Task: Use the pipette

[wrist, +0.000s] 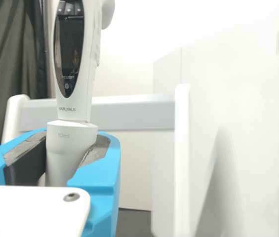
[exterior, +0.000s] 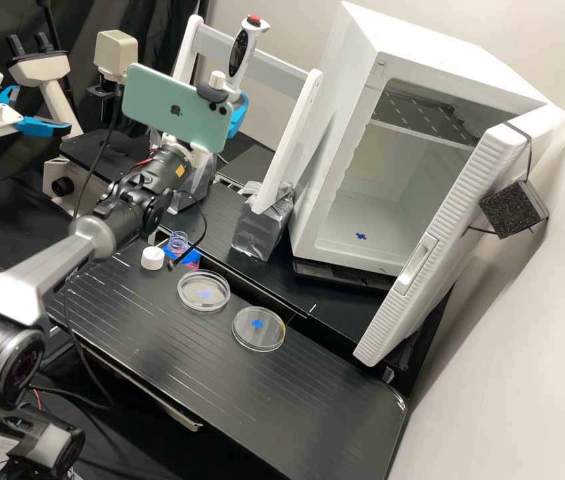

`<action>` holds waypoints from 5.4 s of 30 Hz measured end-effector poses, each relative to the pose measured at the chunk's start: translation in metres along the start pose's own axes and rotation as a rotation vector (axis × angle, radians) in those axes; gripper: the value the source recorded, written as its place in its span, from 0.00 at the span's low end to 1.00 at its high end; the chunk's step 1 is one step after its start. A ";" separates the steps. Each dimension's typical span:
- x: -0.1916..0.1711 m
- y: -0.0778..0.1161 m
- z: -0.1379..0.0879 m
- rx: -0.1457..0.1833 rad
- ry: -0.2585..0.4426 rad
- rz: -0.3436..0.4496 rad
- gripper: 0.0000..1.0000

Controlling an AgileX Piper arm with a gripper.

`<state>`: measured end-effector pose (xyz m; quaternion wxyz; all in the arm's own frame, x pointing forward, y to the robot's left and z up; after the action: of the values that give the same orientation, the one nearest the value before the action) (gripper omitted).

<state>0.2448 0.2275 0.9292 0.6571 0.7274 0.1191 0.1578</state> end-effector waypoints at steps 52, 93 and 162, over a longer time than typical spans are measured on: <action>-0.015 -0.090 0.066 -0.062 -0.165 0.047 0.00; -0.034 -0.153 0.103 -0.169 -0.245 0.006 0.00; -0.128 -0.005 0.073 -0.133 0.017 0.175 0.00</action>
<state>0.1555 0.1128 0.9085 0.6865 0.6885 0.0502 0.2283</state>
